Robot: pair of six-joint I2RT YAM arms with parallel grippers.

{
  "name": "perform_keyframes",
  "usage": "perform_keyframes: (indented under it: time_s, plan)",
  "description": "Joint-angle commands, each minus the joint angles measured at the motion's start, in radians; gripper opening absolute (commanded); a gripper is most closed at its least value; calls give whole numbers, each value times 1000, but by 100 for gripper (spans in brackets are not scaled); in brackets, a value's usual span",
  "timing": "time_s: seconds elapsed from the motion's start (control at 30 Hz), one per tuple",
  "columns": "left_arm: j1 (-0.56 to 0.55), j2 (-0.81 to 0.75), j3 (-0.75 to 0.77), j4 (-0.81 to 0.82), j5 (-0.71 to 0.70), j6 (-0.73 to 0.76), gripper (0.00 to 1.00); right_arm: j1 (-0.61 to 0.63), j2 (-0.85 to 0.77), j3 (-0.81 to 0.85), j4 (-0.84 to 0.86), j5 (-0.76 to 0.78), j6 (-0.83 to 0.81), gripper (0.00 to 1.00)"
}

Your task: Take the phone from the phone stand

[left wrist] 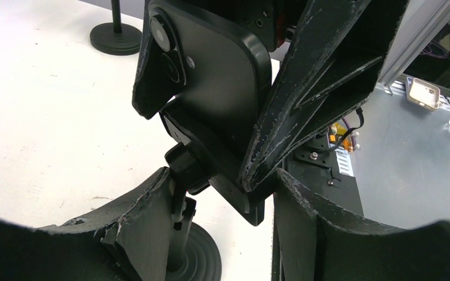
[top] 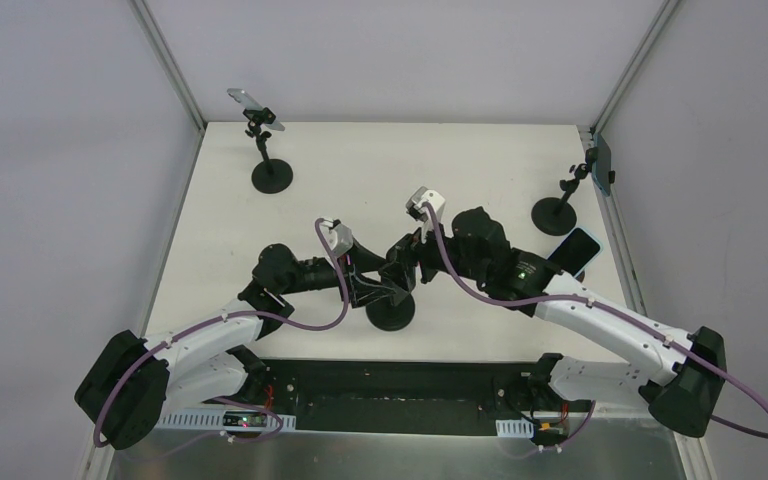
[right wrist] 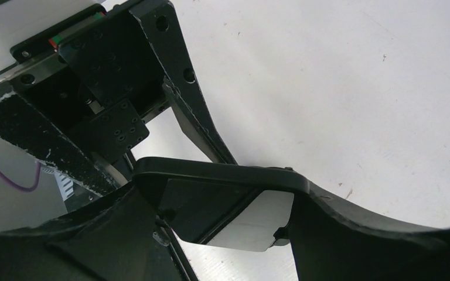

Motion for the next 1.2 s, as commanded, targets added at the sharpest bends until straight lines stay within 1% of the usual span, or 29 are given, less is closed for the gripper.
perform_keyframes:
  time_s: [0.0, 0.4, 0.47, 0.53, 0.6, 0.63, 0.7, 0.77, 0.8, 0.83, 0.87, 0.93, 0.97, 1.0, 1.17]
  plan:
    - [-7, -37, 27, 76, 176, -50, 0, -74, -40, -25, -118, 52, -128, 0]
    - [-7, -37, 27, 77, 185, -45, 0, -91, -70, -26, -102, -60, -115, 0]
    - [-7, -37, 26, 77, 173, -46, 0, -89, -64, -17, -99, -42, -92, 0]
    - [-7, -35, 23, 76, 133, -49, 0, -87, -52, 3, -99, 9, -46, 0]
    - [-7, -24, 25, 71, 59, -58, 0, -74, -38, 13, -90, 83, -1, 0]
    - [-7, -18, 29, 64, 24, -66, 3, -64, -33, 17, -82, 130, 14, 0]
    - [-7, -1, 42, 58, -6, -78, 16, -38, -24, 28, -77, 200, 27, 0]
    - [-7, 16, 59, 57, -8, -86, 35, -9, -11, 44, -79, 271, 42, 0]
    - [-7, 21, 67, 57, -11, -88, 42, -1, -6, 51, -81, 286, 50, 0]
    - [-7, 24, 73, 57, -12, -89, 60, 7, -2, 56, -83, 300, 56, 0]
    - [-7, 24, 79, 57, -12, -90, 75, 14, 4, 60, -83, 318, 63, 0]
    - [-7, 21, 88, 55, -11, -90, 86, 21, 14, 66, -85, 330, 75, 0]
    - [-7, 21, 92, 54, -10, -90, 94, 24, 18, 68, -84, 324, 82, 0]
    - [-7, 21, 96, 54, -9, -90, 96, 27, 19, 70, -83, 319, 88, 0]
    - [-7, 34, 109, 51, 0, -90, 98, 39, 28, 78, -79, 307, 102, 0]
